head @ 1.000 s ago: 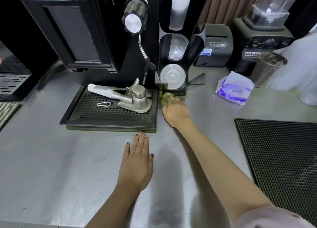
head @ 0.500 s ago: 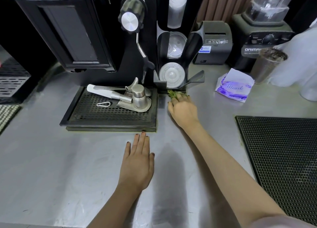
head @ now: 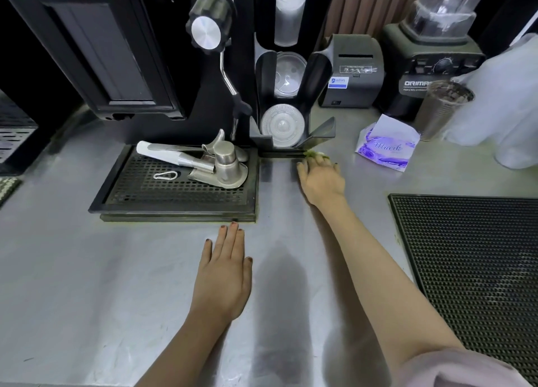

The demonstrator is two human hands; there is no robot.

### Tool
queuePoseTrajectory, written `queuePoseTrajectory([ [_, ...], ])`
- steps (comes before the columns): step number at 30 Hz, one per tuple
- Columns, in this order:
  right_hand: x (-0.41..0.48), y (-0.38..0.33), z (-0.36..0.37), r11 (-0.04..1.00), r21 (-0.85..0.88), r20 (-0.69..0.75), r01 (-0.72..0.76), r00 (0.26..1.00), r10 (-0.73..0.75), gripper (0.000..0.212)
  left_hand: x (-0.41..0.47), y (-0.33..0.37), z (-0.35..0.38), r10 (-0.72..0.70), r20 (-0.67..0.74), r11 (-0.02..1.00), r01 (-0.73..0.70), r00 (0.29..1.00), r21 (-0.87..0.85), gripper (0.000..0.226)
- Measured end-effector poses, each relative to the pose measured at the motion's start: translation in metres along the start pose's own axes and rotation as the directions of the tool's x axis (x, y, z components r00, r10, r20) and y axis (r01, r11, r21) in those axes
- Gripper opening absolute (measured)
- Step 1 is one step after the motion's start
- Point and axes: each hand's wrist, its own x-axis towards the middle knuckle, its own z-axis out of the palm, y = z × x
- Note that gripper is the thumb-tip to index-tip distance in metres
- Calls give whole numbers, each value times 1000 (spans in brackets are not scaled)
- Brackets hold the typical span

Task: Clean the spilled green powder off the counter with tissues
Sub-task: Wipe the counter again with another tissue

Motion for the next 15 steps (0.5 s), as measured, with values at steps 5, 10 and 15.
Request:
queuePoseTrajectory([
  [5, -5, -2, -4, 999, 35, 29, -30, 999, 29, 66, 0, 0, -1, 3, 8, 1000, -3, 1000, 10, 69],
  [10, -31, 13, -10, 998, -53, 29, 35, 999, -34, 66, 0, 1, -3, 5, 20, 1000, -5, 1000, 15, 71],
  [15, -8, 29, -25, 993, -112, 25, 19, 1000, -16, 47, 0, 1, -2, 3, 13, 1000, -3, 1000, 5, 70],
])
